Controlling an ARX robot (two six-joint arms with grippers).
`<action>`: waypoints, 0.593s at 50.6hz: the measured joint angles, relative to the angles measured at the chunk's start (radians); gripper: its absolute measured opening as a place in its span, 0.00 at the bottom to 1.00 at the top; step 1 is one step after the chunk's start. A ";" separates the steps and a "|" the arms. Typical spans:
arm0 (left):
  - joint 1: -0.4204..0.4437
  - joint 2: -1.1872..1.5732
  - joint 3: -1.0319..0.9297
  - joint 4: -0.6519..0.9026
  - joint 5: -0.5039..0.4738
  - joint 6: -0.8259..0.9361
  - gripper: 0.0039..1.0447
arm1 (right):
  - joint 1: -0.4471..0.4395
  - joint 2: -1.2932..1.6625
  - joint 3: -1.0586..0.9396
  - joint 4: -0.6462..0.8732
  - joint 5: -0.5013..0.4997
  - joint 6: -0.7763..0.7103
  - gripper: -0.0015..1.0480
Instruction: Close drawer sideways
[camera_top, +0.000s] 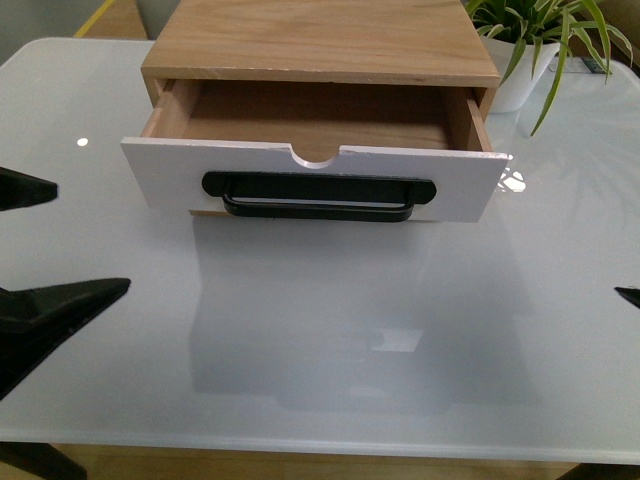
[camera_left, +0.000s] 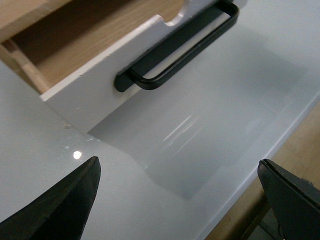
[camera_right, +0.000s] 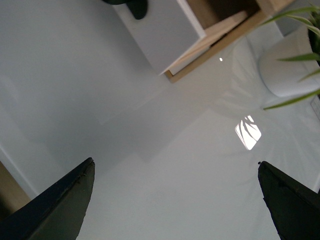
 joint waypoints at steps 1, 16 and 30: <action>-0.003 0.019 0.009 -0.001 0.008 0.016 0.92 | 0.008 0.020 0.011 0.000 0.001 -0.018 0.91; -0.068 0.185 0.133 -0.050 0.094 0.238 0.92 | 0.113 0.227 0.143 -0.025 0.019 -0.278 0.91; -0.113 0.334 0.258 -0.027 0.103 0.295 0.92 | 0.199 0.333 0.239 -0.055 0.017 -0.385 0.91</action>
